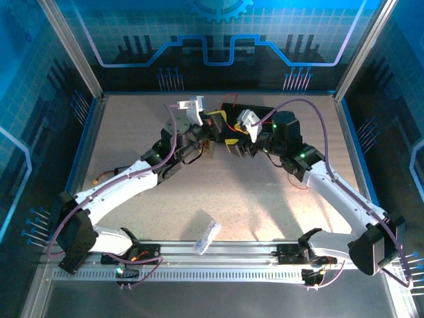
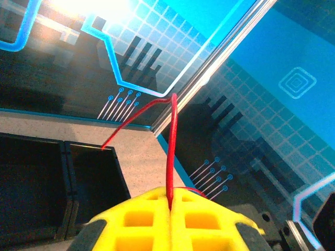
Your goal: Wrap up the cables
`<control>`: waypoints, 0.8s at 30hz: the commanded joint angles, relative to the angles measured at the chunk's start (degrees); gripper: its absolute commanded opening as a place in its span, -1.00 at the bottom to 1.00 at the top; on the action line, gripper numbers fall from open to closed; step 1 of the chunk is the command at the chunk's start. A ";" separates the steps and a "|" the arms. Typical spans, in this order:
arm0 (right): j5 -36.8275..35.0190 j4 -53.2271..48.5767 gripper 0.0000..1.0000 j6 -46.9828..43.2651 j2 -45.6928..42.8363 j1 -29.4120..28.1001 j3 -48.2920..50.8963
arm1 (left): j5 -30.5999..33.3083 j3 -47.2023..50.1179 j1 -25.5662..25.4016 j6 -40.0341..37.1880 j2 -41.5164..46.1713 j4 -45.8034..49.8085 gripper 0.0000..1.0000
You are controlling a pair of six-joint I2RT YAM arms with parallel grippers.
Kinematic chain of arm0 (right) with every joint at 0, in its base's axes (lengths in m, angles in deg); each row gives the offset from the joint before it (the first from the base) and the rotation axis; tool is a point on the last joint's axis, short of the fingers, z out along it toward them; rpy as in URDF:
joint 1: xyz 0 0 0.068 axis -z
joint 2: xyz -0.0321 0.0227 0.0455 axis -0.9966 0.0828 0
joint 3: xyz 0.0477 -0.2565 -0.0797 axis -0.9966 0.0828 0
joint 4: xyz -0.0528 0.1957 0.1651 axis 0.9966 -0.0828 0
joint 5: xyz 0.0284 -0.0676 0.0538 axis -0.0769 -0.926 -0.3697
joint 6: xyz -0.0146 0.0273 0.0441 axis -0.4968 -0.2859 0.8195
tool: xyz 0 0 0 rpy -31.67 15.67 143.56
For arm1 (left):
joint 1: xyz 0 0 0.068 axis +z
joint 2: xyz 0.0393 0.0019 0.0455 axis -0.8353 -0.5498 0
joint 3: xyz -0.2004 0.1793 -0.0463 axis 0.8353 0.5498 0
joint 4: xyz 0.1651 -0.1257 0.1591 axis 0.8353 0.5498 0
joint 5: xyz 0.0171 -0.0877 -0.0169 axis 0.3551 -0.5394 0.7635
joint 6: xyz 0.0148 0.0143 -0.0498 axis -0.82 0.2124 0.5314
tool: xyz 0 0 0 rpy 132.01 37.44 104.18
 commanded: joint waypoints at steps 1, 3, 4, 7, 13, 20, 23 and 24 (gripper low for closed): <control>-1.12 3.96 0.23 -5.79 1.65 -0.91 -2.56 | -1.68 1.04 -0.68 1.92 1.77 -2.51 -1.00; -0.62 4.40 0.21 -6.49 2.61 -0.91 -3.10 | -2.04 1.35 -0.73 2.36 1.78 -2.81 -1.00; -0.61 4.65 0.18 -6.68 3.02 -0.84 -3.31 | -2.24 1.49 -0.77 2.58 1.78 -2.91 -1.00; -0.62 5.18 0.10 -6.98 4.46 -0.91 -4.47 | -2.69 2.01 -0.86 3.13 1.90 -3.36 -1.00; 0.20 5.62 -0.59 -7.80 6.31 -1.00 -5.72 | -2.93 3.23 -0.89 4.08 2.64 -3.81 -1.00; -2.01 4.07 -1.00 -14.23 5.21 -1.03 -4.15 | -6.50 2.80 1.72 6.33 5.55 1.31 0.16; -0.78 -0.86 -1.00 -22.10 4.71 -1.08 -4.16 | -11.01 3.17 6.51 9.12 9.41 5.26 0.51; -1.08 -1.82 -1.00 -24.11 4.72 -1.17 -4.03 | -12.40 2.59 8.10 9.30 10.65 7.65 0.60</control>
